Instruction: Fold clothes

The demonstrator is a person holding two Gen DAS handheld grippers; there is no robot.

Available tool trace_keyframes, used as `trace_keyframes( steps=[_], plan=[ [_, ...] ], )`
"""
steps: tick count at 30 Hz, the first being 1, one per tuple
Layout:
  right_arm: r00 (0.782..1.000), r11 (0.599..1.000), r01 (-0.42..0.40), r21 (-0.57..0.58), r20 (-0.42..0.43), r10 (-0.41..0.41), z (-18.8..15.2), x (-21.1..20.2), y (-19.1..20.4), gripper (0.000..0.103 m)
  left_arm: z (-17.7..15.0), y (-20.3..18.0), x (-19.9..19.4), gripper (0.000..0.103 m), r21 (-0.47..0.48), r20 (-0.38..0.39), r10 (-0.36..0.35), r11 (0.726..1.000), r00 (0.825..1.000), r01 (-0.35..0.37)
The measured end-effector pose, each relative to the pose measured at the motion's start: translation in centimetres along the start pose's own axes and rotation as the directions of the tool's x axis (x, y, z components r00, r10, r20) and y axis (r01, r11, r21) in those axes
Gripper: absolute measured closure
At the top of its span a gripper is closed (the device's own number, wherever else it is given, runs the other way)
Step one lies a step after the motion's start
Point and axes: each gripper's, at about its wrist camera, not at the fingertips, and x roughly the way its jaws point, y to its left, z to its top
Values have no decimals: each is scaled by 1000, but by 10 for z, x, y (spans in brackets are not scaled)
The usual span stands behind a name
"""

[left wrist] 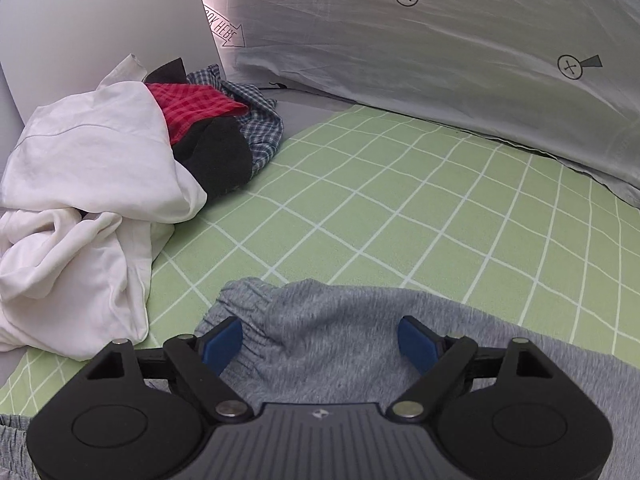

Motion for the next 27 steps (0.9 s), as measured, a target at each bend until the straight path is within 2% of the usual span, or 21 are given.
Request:
trace_keyframes(
  steps=[5,9,10,11,12,13,14,16,19,24,27],
  plan=[
    [1000,999,16,-46,19,-15,26,26,5,102,3,9,11,5,-20,37,-6,1000,999,7],
    [1000,1000,-20,-24,2,20,45,40,4,99,6,14,15,3,-46,30,-14,999,999,16],
    [1000,999,-21,-34,7,21,48,36,5,87,7,13,15,4,-39,27,-7,999,1000,9],
    [999,999,-23,-45,23,25,50,29,5,62,7,14,13,4,-32,29,0,999,1000,0],
    [998,998,-13,-65,53,17,48,18,6,49,6,14,9,4,-24,36,9,1000,999,-9],
    [996,996,7,-90,93,2,44,5,7,30,6,15,6,4,-17,44,18,1000,999,-18],
    [993,991,20,-131,119,-4,37,-8,8,20,5,16,1,4,-16,53,20,1000,998,-20],
    [989,973,29,-229,146,5,18,-34,13,17,2,22,-9,4,-33,59,13,999,998,-11],
    [990,959,-32,-280,123,69,-27,-71,6,12,-6,30,-27,4,-51,48,-15,999,999,17],
    [994,968,-90,-236,35,101,-87,-96,-15,12,-23,36,-61,4,-33,15,-90,995,996,90],
    [999,981,-21,-195,30,27,-100,-99,-33,12,-34,37,-84,4,23,11,-134,991,991,133]
  ],
)
